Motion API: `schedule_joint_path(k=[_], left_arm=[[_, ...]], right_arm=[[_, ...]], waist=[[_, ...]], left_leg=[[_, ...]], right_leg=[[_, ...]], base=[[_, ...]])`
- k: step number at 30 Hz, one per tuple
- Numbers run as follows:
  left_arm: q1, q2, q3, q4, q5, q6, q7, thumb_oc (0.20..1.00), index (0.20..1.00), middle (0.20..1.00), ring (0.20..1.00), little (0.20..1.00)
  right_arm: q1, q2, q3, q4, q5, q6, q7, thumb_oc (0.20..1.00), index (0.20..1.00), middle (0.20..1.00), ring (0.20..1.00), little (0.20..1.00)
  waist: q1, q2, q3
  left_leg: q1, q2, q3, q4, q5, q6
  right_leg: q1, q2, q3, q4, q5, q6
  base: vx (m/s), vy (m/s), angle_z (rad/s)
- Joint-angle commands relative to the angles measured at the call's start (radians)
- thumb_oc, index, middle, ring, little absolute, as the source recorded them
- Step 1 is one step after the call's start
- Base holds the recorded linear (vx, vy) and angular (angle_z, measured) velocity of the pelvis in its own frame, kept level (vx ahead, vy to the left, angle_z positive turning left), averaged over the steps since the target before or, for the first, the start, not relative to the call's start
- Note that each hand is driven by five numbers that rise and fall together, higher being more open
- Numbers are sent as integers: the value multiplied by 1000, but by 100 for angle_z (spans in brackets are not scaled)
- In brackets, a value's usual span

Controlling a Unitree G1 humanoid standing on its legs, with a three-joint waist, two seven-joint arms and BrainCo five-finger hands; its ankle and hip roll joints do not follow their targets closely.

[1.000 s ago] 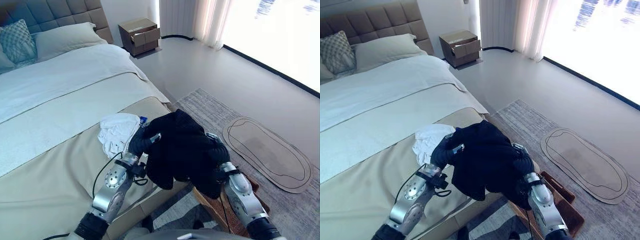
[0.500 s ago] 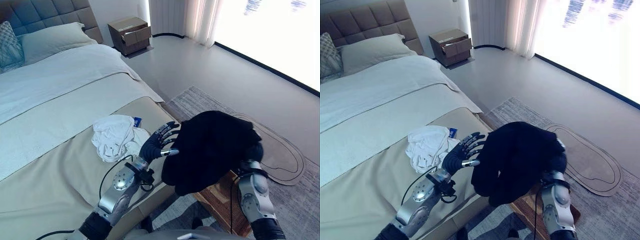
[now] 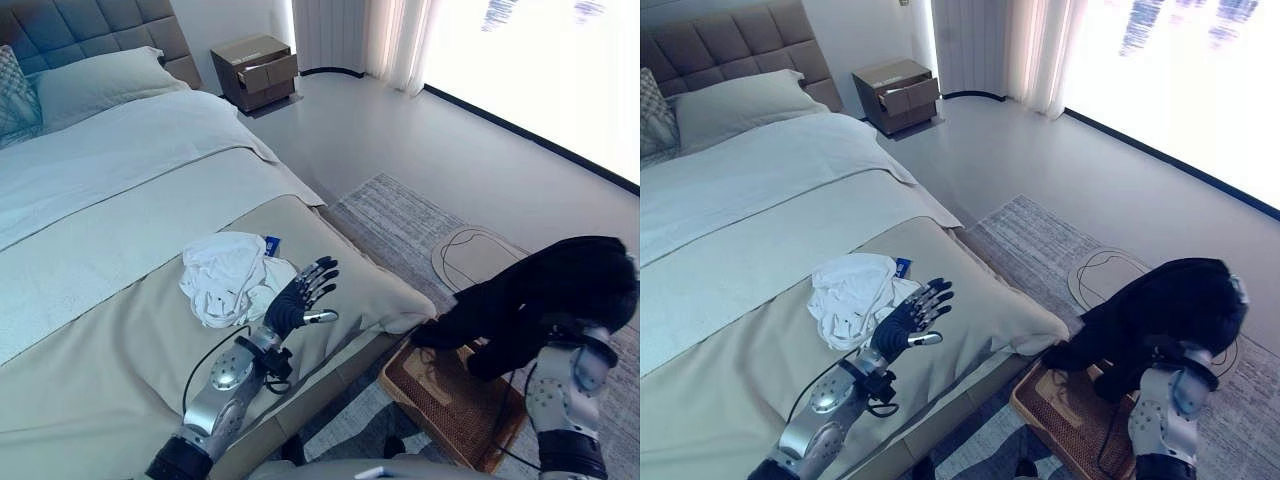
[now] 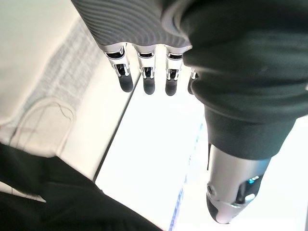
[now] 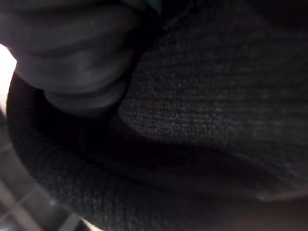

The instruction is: Pick up clothes into the bucket

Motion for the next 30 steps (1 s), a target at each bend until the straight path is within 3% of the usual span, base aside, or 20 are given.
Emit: schedule_joint_path(k=[1, 6, 12, 15, 20, 26, 30], left_arm=[[-7, -11, 88, 5, -55, -65, 5, 1000, 1000, 1000, 1000, 1000], [12, -29, 151, -7, -45, -91, 31, 1000, 1000, 1000, 1000, 1000], [29, -50, 215, -48, -50, -128, 36, 1000, 1000, 1000, 1000, 1000], [41, -65, 259, -80, -38, -150, 39, 1000, 1000, 1000, 1000, 1000], [52, -76, 296, -95, -32, -174, 53, 1000, 1000, 1000, 1000, 1000], [38, -64, 321, -110, -37, -208, 91, 1000, 1000, 1000, 1000, 1000], [27, -58, 321, -117, -57, -219, 95, 1000, 1000, 1000, 1000, 1000]], right_arm=[[-68, -63, -73, -108, -5, -102, 10, 200, 200, 200, 200, 200], [-48, -66, -89, -98, -7, -103, 9, 200, 200, 200, 200, 200], [18, -82, -45, -19, -62, -39, 49, 200, 200, 200, 200, 200], [60, -96, 16, 77, -175, 22, 52, 200, 200, 200, 200, 200], [52, -91, 57, 201, -195, 43, 49, 200, 200, 200, 200, 200], [-56, -109, 100, 315, -169, 55, 32, 200, 200, 200, 200, 200], [-131, -141, 120, 347, -170, 57, 19, 200, 200, 200, 200, 200]], waist=[[-7, -49, -37], [-5, -55, -37], [-5, -63, -32], [-2, -65, -22], [2, -60, -1], [6, -48, 112], [9, -38, 153]], left_leg=[[1, -12, -13, 47, -73, 39], [1, -12, -11, 48, -72, 39], [-7, -11, -8, 49, -68, 38], [-15, -13, -7, 57, -70, 39], [-19, -16, -6, 79, -93, 42], [-143, -32, 11, 237, -138, 55], [-217, -24, 33, 314, -157, 57]], right_leg=[[-73, -14, 24, 55, 77, 21], [-74, -13, 25, 53, 79, 20], [-82, -13, 28, 53, 83, 18], [-91, -14, 33, 58, 83, 17], [-94, -19, 38, 78, 67, 20], [-201, -43, 66, 178, 58, 20], [-291, -48, 88, 241, 56, 22]], base=[[0, 0, 0], [0, 0, 0], [-5, -3, 0], [-24, -13, -5], [-12, 0, -1], [-163, 25, -10], [-147, 27, -25]])
